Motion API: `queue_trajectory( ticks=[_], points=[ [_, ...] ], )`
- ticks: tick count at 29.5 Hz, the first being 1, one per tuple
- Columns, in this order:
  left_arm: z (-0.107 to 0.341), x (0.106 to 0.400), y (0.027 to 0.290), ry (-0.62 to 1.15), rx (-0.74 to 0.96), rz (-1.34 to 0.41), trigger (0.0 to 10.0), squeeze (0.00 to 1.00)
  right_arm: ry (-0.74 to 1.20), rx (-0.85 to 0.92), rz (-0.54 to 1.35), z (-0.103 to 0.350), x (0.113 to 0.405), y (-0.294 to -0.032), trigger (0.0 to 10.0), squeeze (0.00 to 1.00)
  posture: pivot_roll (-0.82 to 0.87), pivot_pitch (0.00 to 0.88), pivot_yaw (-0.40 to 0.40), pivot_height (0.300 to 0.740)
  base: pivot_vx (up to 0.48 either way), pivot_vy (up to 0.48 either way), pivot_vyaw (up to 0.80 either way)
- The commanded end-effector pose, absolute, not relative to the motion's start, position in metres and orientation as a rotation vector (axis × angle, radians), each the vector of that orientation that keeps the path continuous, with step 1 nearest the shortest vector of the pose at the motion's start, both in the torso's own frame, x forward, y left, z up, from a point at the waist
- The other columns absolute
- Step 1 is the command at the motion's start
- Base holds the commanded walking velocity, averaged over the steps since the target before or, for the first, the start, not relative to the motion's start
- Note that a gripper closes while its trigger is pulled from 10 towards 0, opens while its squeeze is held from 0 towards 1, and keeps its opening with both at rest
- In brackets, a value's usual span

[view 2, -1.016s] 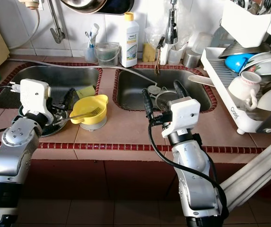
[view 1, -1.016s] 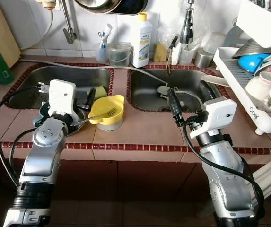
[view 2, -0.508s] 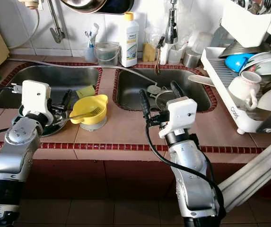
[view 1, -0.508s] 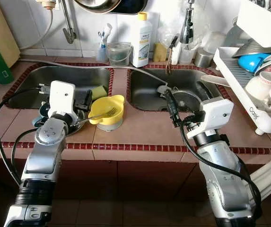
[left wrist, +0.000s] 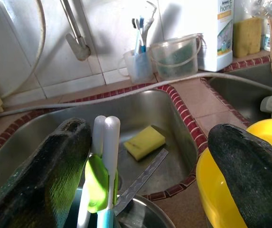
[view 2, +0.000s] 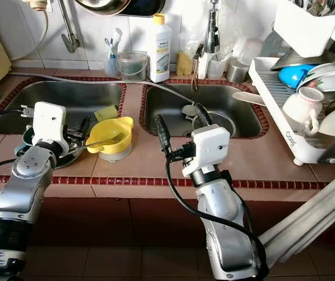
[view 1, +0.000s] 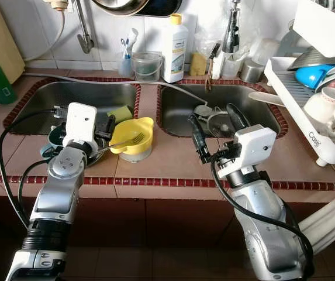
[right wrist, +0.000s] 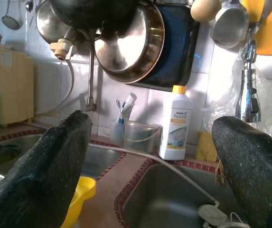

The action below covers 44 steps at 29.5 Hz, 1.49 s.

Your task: Kitchen organization

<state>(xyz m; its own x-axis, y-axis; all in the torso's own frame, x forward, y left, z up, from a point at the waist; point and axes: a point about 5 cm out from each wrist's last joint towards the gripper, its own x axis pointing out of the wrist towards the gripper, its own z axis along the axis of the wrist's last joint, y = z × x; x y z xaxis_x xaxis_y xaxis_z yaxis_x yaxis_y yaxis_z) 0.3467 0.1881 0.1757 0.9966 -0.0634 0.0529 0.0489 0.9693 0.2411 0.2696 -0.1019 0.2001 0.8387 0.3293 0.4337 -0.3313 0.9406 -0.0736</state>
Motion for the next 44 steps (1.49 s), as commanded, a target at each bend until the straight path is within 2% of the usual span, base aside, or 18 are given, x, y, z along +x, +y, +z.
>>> queue_trajectory(
  ticks=[1, 44],
  points=[
    [0.1824, 0.3501, 0.1902, -0.072, 0.258, -0.042, 10.0, 0.00, -0.474, 0.001, 0.346, 0.2052, 0.2670, -0.1022, 10.0, 0.00, -0.20, 0.032, 0.019, 0.740, 0.000, 0.000, 0.00],
    [0.1824, 0.3480, 0.1986, -0.068, 0.259, -0.026, 10.0, 0.00, -0.474, -0.008, 0.361, 0.2077, 0.2654, -0.1011, 10.0, 0.00, -0.19, 0.040, 0.013, 0.740, 0.000, 0.000, 0.00]
  ],
)
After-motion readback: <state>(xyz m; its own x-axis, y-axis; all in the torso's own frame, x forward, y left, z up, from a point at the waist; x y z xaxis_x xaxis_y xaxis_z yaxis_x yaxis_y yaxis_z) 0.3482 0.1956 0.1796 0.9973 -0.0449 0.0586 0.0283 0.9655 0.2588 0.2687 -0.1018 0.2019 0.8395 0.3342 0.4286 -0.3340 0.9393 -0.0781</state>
